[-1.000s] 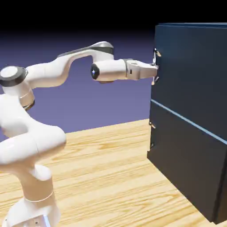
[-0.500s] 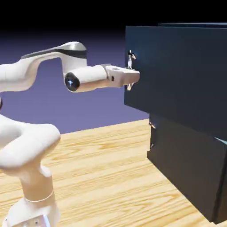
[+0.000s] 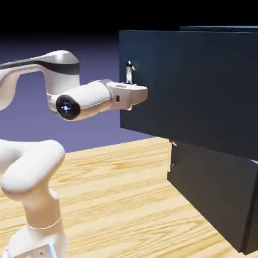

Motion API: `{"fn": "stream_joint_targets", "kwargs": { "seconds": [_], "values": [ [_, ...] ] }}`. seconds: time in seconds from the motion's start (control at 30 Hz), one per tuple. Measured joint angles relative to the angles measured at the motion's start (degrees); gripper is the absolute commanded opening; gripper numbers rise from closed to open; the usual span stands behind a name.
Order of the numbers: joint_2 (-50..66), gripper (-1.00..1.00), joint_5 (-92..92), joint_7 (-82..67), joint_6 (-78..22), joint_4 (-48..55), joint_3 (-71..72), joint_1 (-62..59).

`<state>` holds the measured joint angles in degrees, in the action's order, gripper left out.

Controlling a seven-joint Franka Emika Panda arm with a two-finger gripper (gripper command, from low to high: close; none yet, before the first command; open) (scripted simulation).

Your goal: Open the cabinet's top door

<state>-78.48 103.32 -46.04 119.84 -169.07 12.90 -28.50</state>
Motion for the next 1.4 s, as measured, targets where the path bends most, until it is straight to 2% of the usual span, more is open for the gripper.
{"fn": "stream_joint_targets", "kwargs": {
  "seconds": [0.1, 0.37, 0.67, 0.97, 1.4],
  "values": [
    [1.01, -1.0, -4.1, -0.99, 3.87, 0.03, -4.59, 5.63],
    [0.33, -1.0, -20.93, -0.38, -8.08, -0.28, -21.2, 3.83],
    [6.92, -1.0, -38.43, -2.45, -22.59, 5.76, -39.89, 4.2],
    [18.42, -1.0, -53.01, -5.87, -38.61, 19.86, -58.57, 13.47],
    [28.3, -1.0, -64.28, -7.71, -58.5, 45.66, -82.91, 39.41]
  ]
}}
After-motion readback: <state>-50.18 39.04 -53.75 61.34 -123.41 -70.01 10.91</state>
